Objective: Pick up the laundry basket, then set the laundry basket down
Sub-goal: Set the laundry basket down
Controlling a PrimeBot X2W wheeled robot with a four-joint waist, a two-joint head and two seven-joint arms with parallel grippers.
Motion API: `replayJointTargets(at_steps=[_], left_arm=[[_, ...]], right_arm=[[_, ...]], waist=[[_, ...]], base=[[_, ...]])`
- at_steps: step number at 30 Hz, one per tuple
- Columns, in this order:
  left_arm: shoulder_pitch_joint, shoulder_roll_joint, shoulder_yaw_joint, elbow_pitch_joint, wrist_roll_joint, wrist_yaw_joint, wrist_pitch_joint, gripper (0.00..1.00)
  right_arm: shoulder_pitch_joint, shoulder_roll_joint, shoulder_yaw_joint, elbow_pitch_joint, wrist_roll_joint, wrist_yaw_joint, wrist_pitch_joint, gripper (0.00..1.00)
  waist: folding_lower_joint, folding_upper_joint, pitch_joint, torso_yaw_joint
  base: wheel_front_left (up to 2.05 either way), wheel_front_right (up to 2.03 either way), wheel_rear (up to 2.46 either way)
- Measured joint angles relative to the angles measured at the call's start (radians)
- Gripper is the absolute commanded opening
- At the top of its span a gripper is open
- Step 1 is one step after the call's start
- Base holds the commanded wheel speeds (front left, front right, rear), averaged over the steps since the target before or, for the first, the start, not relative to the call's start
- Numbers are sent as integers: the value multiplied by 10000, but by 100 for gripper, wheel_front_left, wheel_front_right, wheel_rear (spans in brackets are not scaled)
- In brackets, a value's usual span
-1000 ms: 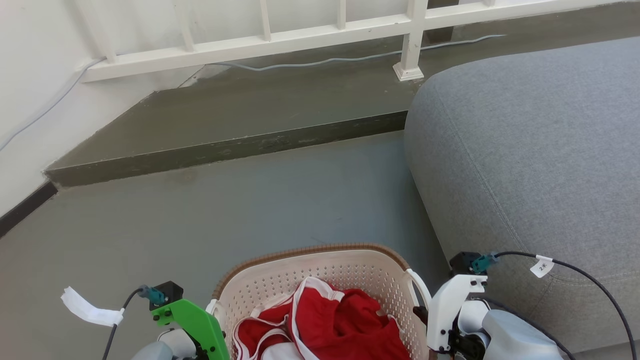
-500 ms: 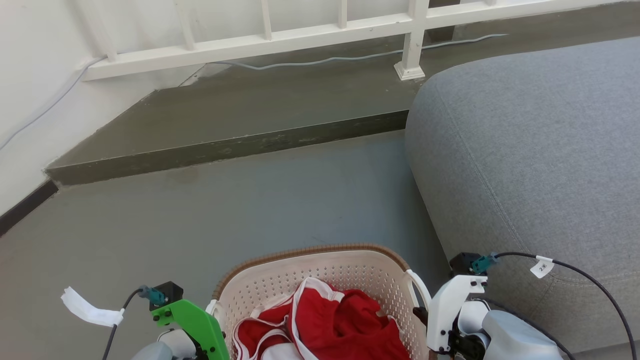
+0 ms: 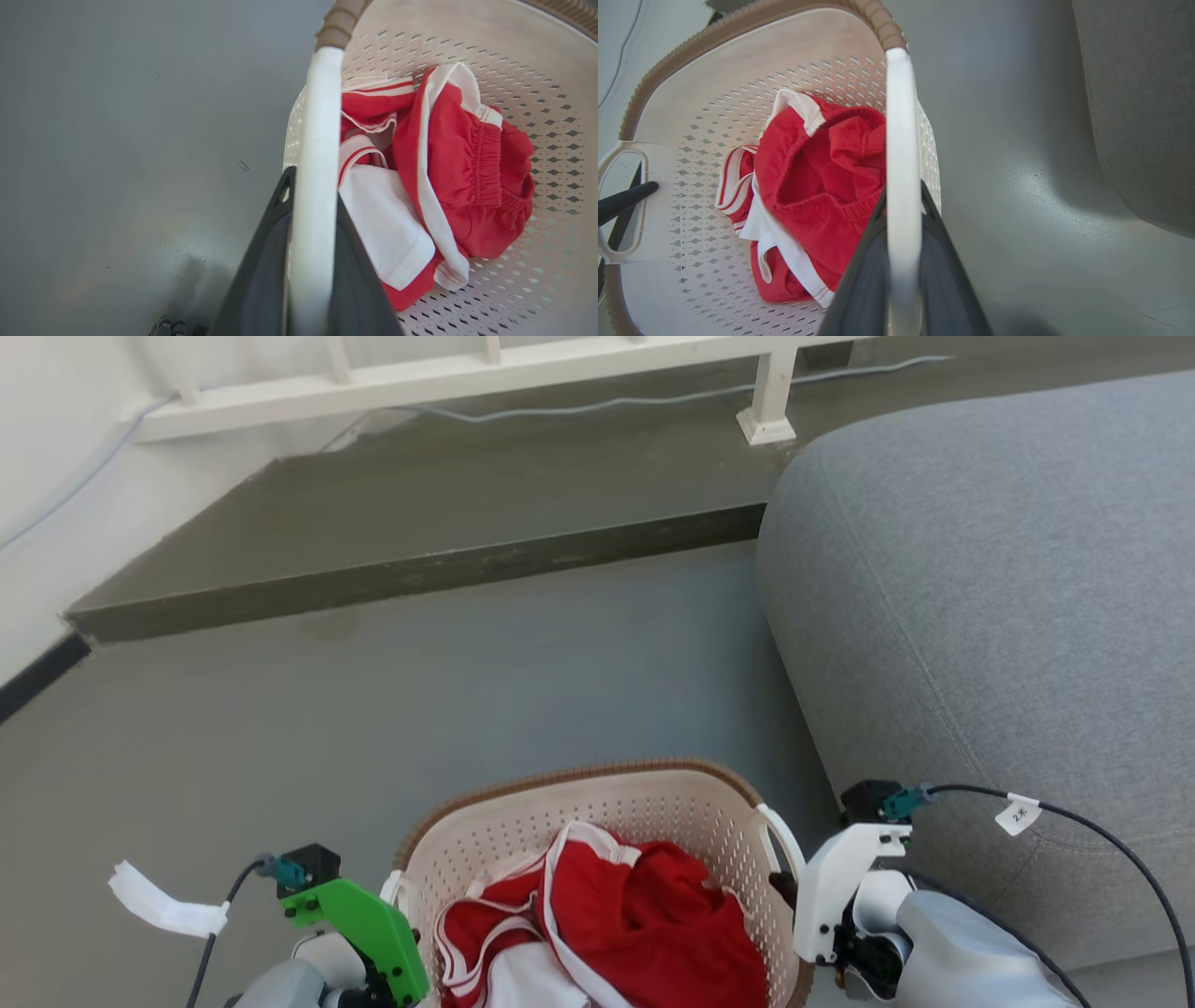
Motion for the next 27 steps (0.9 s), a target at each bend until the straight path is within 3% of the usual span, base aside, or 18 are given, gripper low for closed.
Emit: replayJointTargets(at_steps=[27], left_arm=[[-2532, 182, -86, -612, 520, 351, -1172, 0]], right_arm=[[-2427, -240, 96, -318, -591, -174, -1764, 0]], waist=[[1, 0, 3386, 112]], base=[[0, 0, 0]])
